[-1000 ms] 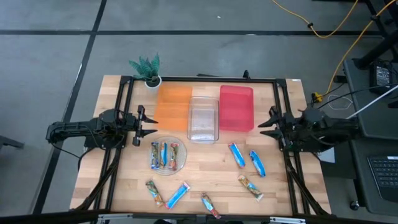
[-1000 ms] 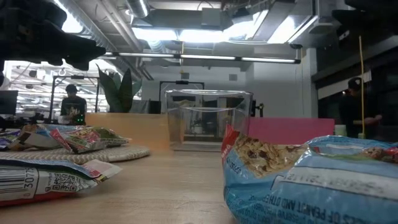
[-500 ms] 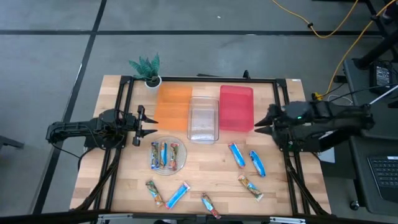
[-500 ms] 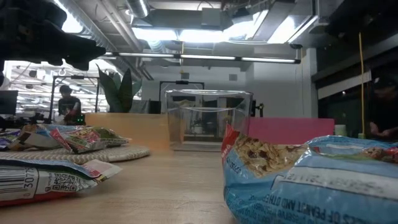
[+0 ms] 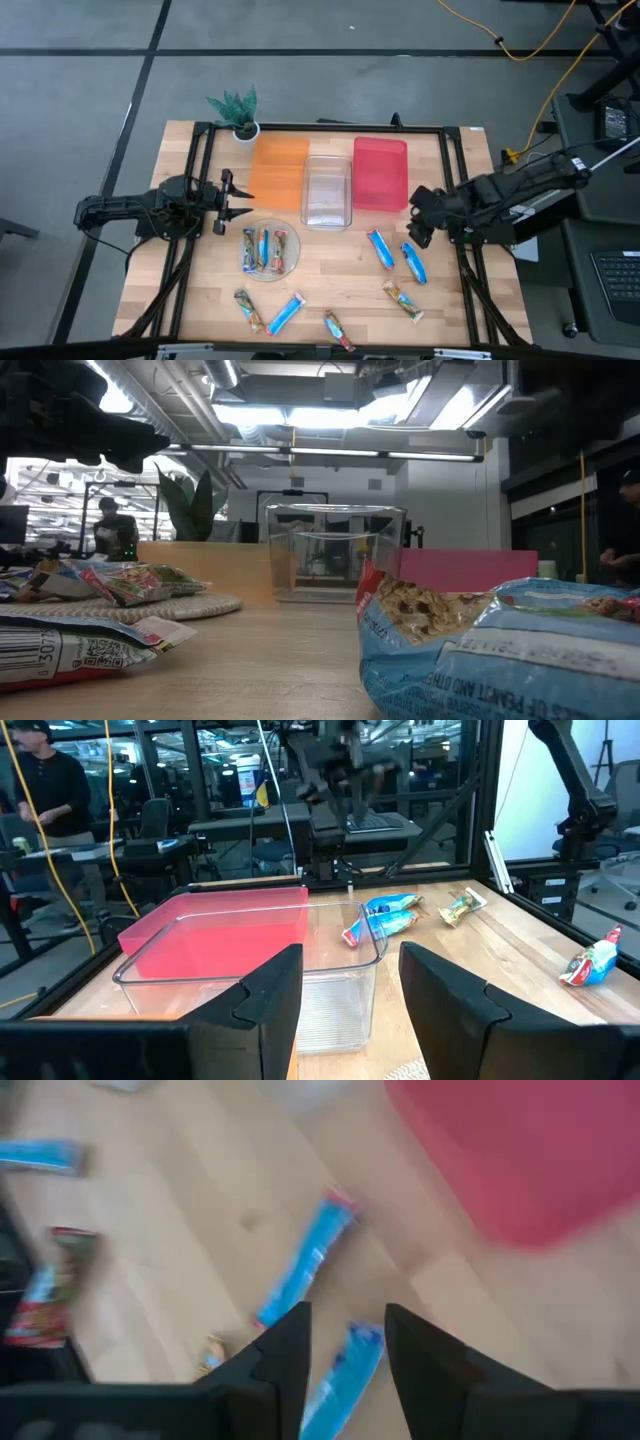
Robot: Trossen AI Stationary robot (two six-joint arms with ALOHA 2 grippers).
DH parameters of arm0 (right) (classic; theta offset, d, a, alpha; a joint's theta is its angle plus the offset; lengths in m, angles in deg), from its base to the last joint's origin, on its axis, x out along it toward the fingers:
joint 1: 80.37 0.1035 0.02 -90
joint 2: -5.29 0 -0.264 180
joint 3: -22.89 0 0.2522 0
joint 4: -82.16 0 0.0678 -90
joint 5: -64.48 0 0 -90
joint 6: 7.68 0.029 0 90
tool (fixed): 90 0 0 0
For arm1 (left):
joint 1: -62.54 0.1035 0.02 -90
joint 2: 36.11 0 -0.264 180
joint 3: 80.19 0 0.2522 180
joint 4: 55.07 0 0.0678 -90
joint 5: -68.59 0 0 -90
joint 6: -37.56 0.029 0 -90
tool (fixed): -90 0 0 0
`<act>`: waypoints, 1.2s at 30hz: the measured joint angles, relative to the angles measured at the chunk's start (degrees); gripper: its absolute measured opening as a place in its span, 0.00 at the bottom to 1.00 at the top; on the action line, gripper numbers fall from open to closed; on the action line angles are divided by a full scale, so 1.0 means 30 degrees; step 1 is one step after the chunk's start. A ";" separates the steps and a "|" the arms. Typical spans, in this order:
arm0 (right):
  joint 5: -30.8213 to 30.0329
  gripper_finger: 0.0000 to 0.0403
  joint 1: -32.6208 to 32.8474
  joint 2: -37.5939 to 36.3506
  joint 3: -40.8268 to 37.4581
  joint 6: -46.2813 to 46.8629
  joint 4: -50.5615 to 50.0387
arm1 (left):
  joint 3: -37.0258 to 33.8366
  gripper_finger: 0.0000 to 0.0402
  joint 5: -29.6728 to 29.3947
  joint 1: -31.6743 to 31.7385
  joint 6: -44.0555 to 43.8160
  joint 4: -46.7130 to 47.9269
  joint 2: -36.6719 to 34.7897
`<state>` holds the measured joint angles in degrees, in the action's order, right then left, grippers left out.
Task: Pick and place Granola Bars by type
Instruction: Put the right blue granola bar into the transparent bin
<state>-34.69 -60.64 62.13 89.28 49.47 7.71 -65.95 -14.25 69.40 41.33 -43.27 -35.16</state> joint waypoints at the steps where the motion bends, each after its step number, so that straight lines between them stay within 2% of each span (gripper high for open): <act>1: -0.0066 0.33 0.0356 0.0232 -0.0170 0.0929 -0.0453 | 0.0000 0.40 -0.0007 -0.0004 0.0000 0.0000 0.0000; 5: -0.0007 0.33 0.1684 0.1084 -0.0729 0.4107 -0.1720 | 0.0000 0.41 -0.0001 -0.0004 -0.0006 0.0000 0.0000; 9: -0.0022 0.33 0.2600 0.1578 -0.1143 0.5921 -0.1689 | 0.0000 0.41 -0.0005 0.0001 0.0000 0.0000 0.0000; 15: 0.0029 0.33 0.3768 0.2301 -0.1667 0.7875 -0.1566 | 0.0000 0.40 -0.0004 0.0001 0.0000 0.0000 0.0000; 19: 0.0488 0.34 0.4122 0.2924 -0.2011 0.7954 -0.0230 | 0.0000 0.41 -0.0007 -0.0004 -0.0006 0.0000 0.0000; 24: 0.1032 0.48 0.4114 0.3780 -0.2819 0.7963 0.2479 | 0.0000 0.40 -0.0004 -0.0004 0.0000 0.0000 0.0000; 31: 0.3032 0.74 0.4114 0.5525 -0.4099 0.8899 0.3032 | 0.0000 0.41 -0.0004 -0.0001 0.0000 0.0000 0.0000; 36: 0.3104 0.82 0.4114 0.6420 -0.4794 0.8928 0.4326 | 0.0000 0.40 0.0000 0.0003 0.0000 0.0000 0.0000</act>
<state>-25.38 -48.30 81.39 74.90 76.26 20.69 -65.95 -14.25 69.41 41.33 -43.27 -35.16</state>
